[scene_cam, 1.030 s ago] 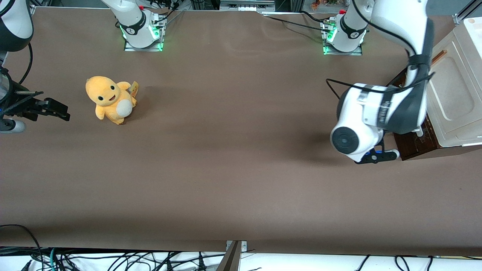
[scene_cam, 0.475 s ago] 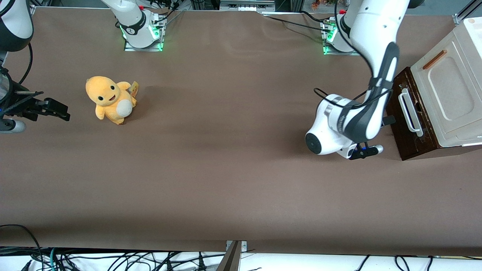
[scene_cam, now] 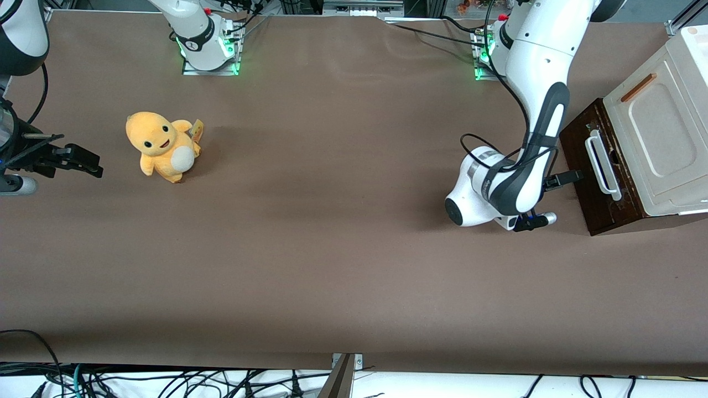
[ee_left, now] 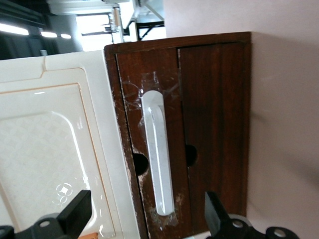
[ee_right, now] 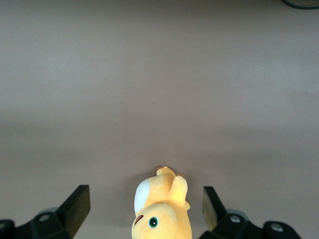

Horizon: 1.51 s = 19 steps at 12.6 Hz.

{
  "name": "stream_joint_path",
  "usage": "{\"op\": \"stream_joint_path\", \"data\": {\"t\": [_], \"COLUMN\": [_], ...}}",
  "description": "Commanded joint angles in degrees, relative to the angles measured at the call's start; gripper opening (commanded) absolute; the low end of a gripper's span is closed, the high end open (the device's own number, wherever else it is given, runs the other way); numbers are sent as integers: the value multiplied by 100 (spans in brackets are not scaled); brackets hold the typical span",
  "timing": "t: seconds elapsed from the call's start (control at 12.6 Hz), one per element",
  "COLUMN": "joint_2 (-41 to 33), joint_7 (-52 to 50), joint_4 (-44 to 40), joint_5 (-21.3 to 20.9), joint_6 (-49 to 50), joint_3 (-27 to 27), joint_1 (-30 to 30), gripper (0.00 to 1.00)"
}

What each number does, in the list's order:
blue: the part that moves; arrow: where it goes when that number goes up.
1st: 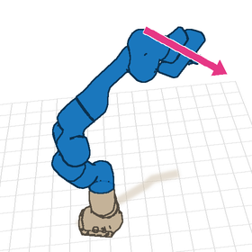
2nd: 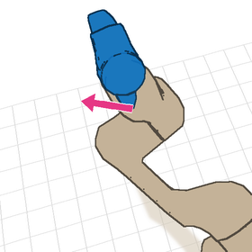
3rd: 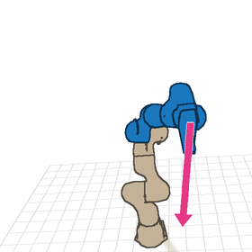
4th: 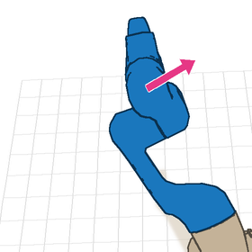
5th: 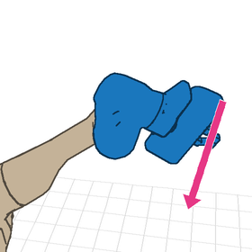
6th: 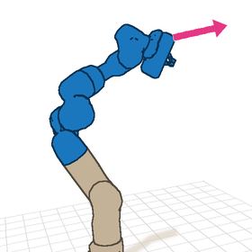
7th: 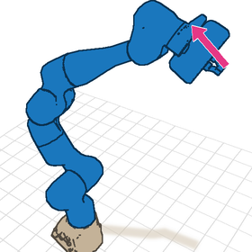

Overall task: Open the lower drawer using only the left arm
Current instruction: 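Move the open left gripper in around the white bar handle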

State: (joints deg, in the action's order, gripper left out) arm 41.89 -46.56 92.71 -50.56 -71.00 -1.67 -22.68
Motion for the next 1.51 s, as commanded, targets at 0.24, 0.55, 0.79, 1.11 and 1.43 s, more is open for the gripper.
{"op": "stream_joint_path", "data": {"t": [0.24, 0.55, 0.79, 1.11, 1.43], "joint_2": [214, 267, 320, 329, 320], "joint_7": [-634, -731, -740, -740, -740], "joint_4": [344, 397, 476, 476, 476], "joint_5": [-481, -726, -876, -973, -1096], "joint_6": [17, 8, -54, -238, -247], "joint_3": [0, 0, 0, 0, 0], "joint_1": [158, 316, 413, 615, 738], "gripper": [100, 100, 100, 100, 99]}}
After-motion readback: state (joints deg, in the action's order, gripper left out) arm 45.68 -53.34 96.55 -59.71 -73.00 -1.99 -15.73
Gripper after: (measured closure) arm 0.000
